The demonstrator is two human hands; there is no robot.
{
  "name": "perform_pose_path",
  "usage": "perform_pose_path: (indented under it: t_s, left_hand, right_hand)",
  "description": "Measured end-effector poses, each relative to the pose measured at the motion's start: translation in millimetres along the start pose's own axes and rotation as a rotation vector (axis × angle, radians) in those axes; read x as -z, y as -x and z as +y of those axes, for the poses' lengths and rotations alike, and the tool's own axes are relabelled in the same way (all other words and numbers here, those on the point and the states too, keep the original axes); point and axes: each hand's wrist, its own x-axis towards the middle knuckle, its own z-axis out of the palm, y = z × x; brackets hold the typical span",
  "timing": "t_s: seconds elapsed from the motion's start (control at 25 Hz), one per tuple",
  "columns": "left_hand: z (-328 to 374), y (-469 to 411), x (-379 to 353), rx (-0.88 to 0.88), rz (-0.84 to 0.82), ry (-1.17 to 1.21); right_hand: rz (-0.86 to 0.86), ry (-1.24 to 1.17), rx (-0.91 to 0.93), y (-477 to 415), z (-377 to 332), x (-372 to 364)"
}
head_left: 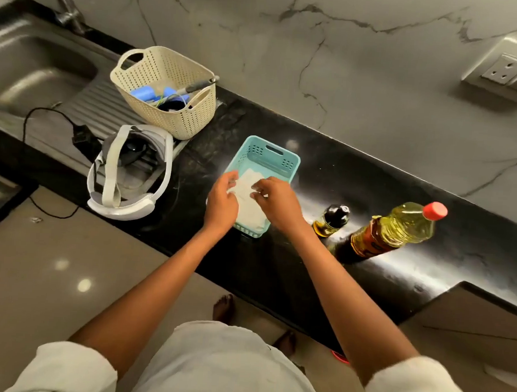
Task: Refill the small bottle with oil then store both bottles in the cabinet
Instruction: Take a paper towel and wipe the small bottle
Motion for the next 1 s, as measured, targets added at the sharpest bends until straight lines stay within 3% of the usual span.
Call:
perform_pose_path:
  t_s: [0.2, 0.52, 0.68, 1.0]
  left_hand:
    - [-11.7, -29.1, 31.2, 0.019, 0.032, 0.048]
    - [-14.5, -33.8, 29.3, 0.021, -0.001, 0.090]
    - [-15.2, -34.6, 30.4, 0.034, 0.001, 0.100]
    - [-16.4, -30.0, 29.6, 0.005, 0.009, 0.055]
  right_hand:
    - [-0.250, 0.217, -0.085, -71.7, 10.7, -58.4]
    - [-0.113, 0.368, -0.044, -96.8, 4.5, -81.3]
    - [-0.151, 0.399, 0.020, -97.7, 1.0, -80.5]
    - [0.092, 0.097, -0.027, -81.7, 13.2, -58.2]
